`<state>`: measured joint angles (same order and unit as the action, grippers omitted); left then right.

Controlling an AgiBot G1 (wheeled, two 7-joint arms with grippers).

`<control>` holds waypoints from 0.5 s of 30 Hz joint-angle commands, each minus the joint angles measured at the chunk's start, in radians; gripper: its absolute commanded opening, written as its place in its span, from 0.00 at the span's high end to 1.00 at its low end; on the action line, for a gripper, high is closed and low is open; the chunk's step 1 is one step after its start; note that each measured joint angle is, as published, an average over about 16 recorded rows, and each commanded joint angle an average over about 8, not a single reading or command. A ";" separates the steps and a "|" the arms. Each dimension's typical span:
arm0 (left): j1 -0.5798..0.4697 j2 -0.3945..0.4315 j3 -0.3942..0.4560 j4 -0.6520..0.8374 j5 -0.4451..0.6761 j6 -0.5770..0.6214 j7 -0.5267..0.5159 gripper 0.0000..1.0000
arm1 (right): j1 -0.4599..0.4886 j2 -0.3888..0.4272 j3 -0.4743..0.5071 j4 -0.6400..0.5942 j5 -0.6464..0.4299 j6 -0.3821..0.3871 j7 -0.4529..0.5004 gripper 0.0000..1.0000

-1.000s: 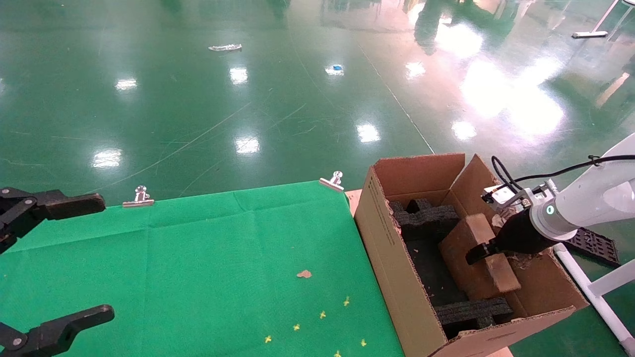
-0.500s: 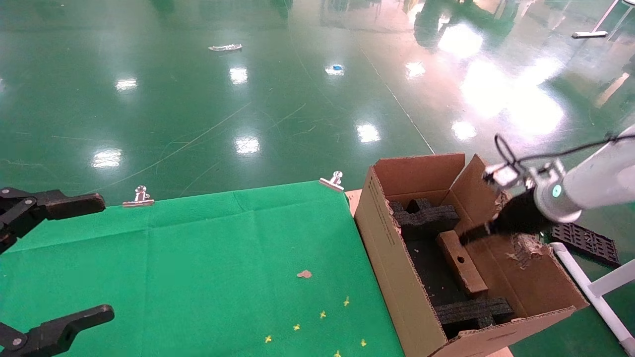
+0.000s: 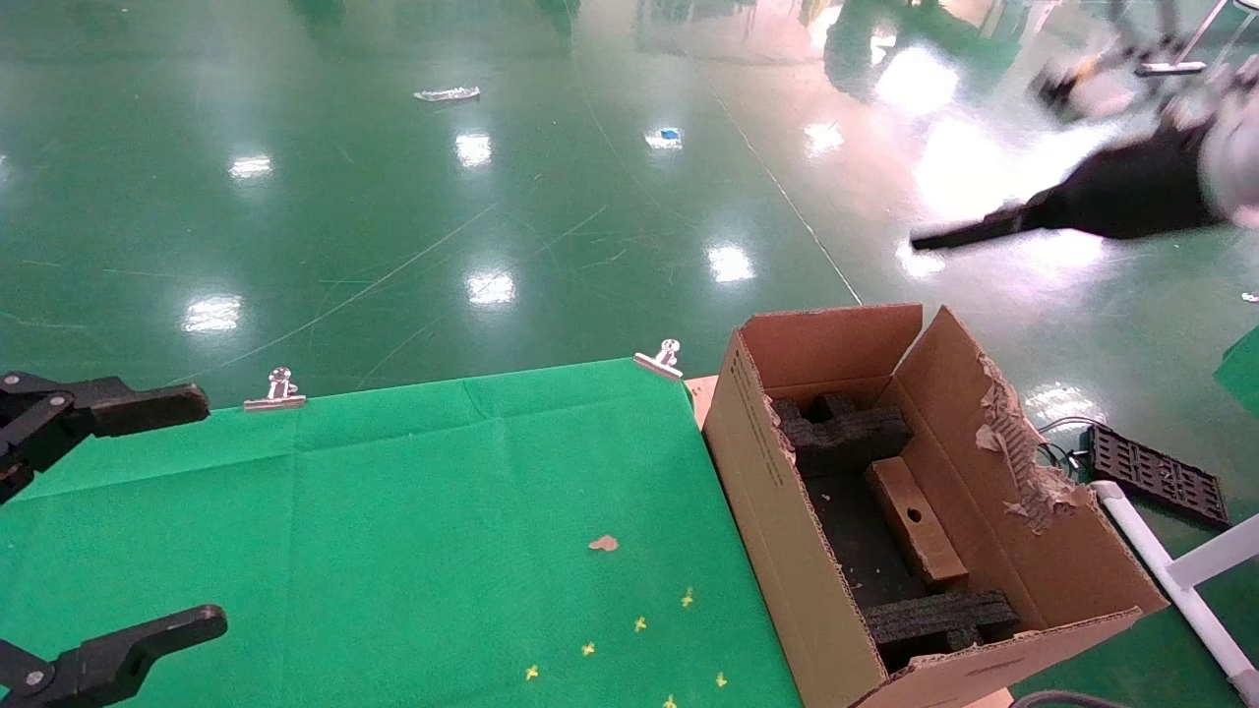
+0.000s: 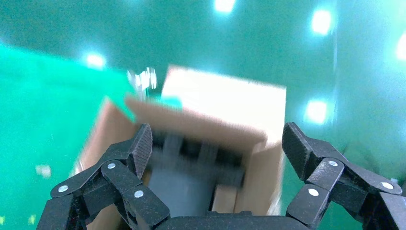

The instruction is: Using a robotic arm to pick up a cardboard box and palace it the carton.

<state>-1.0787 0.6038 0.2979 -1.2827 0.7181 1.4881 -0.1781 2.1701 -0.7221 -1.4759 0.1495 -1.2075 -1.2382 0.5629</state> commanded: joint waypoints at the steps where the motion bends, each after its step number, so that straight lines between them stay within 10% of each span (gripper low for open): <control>1: 0.000 0.000 0.000 0.000 0.000 0.000 0.000 0.00 | 0.035 0.021 0.014 0.024 0.017 -0.002 -0.031 0.00; 15: 0.000 0.000 0.001 0.001 -0.001 0.000 0.001 0.00 | -0.051 0.050 0.155 0.164 0.081 -0.019 -0.062 0.00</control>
<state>-1.0790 0.6037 0.2985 -1.2818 0.7171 1.4880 -0.1775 2.1162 -0.6722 -1.3178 0.3164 -1.1249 -1.2580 0.5002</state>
